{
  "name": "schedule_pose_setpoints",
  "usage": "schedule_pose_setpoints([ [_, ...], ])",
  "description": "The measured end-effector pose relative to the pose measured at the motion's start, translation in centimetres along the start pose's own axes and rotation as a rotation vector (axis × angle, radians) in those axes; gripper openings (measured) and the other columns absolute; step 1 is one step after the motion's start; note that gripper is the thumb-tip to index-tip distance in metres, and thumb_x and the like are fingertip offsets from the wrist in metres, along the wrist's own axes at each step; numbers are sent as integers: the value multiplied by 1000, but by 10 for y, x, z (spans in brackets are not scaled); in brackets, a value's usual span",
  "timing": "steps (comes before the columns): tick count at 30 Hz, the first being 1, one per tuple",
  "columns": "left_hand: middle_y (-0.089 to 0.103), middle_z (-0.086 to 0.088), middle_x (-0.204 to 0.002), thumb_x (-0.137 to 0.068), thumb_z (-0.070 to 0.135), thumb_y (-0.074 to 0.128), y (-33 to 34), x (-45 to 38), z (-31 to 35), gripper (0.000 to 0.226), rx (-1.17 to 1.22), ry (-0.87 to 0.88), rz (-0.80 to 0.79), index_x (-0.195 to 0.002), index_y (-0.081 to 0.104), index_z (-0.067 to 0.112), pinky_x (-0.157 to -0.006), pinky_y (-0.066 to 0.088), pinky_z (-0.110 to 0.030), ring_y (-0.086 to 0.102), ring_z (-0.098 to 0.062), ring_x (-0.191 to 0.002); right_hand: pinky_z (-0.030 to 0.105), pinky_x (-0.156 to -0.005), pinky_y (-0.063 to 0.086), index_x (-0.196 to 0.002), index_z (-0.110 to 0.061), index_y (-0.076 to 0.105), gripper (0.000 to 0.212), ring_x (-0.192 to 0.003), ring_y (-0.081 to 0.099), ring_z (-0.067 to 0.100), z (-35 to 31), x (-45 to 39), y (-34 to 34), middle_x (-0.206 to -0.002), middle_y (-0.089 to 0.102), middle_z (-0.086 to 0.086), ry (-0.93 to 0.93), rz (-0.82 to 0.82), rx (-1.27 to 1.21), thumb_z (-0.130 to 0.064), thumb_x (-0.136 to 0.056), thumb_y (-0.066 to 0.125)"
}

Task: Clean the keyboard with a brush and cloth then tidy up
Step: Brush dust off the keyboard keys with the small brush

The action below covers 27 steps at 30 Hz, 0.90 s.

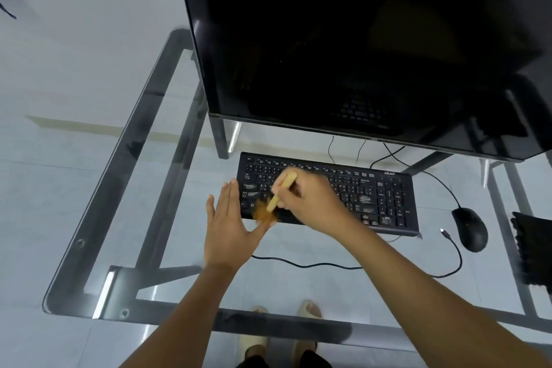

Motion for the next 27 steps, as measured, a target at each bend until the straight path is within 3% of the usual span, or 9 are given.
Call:
schedule_pose_setpoints([
  [2,20,-3,-160,-79,77,50,-1,0,1,106,1,3,-10,-153,9,13,-121,-4,-37,3,-12,-149,12,-52,46,-88,-18,65,9,-61,63,-4,6,-9,-20,-68,65,-14,27,249,77,-16,-93,58],
  [4,18,-1,-160,-80,77,49,-1,-1,2,105,0,5,-4,-153,9,13,-121,-5,-37,2,-10,-149,18,-54,51,-88,-17,64,10,-63,66,6,11,-14,-38,-72,68,-10,78,445,-33,-13,-93,56],
  [7,15,2,-161,-82,75,48,-3,-1,0,102,-4,22,-10,-154,9,14,-121,-4,-38,2,-9,-148,35,-74,60,-90,-14,65,10,-73,71,17,4,-19,-31,-78,72,4,192,169,-229,-12,-94,55],
  [9,14,3,-161,-83,74,48,-2,0,0,99,-3,25,-17,-154,9,15,-121,-3,-40,2,-8,-148,29,-69,59,-89,-16,65,11,-71,70,15,4,-23,-25,-78,72,1,150,16,-30,-14,-94,55],
  [13,16,2,-161,-85,73,46,-2,0,1,97,-2,26,-14,-153,10,15,-121,-1,-42,5,-9,-148,17,-55,49,-89,-19,61,9,-68,65,2,-3,-39,-39,-87,70,-1,5,363,80,-16,-94,55],
  [16,16,2,-161,-85,73,44,-2,0,-1,96,-21,22,-17,-153,11,15,-121,0,-42,5,-10,-148,35,-70,60,-88,-19,62,8,-75,71,13,-7,-42,-21,-77,73,-3,91,158,-16,-18,-94,57],
  [21,18,1,-161,-86,72,44,0,-1,0,95,-28,25,-12,-153,11,14,-121,2,-43,8,-11,-148,9,-56,44,-93,-15,64,8,-62,60,-6,-16,-49,-20,-82,68,-4,-32,376,-27,-14,-94,56],
  [25,19,0,-160,-86,73,44,0,-1,-2,94,-36,17,-18,-153,11,15,-121,2,-44,10,-13,-148,26,-67,57,-93,-18,64,6,-74,68,9,-18,-50,-4,-71,69,-12,58,148,-51,-17,-94,58],
  [27,19,0,-160,-86,72,43,1,-1,-1,94,-35,27,-22,-153,11,15,-121,2,-44,10,-13,-148,15,-63,48,-94,-16,64,6,-73,63,3,-18,-51,-8,-80,65,-11,-13,304,44,-16,-94,59],
])
Point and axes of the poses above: each hand's wrist, its own x-axis away from the middle knuckle, its own y-axis out of the palm, z = x × y, the point moved 2 cm from there along -x, towards the middle knuckle
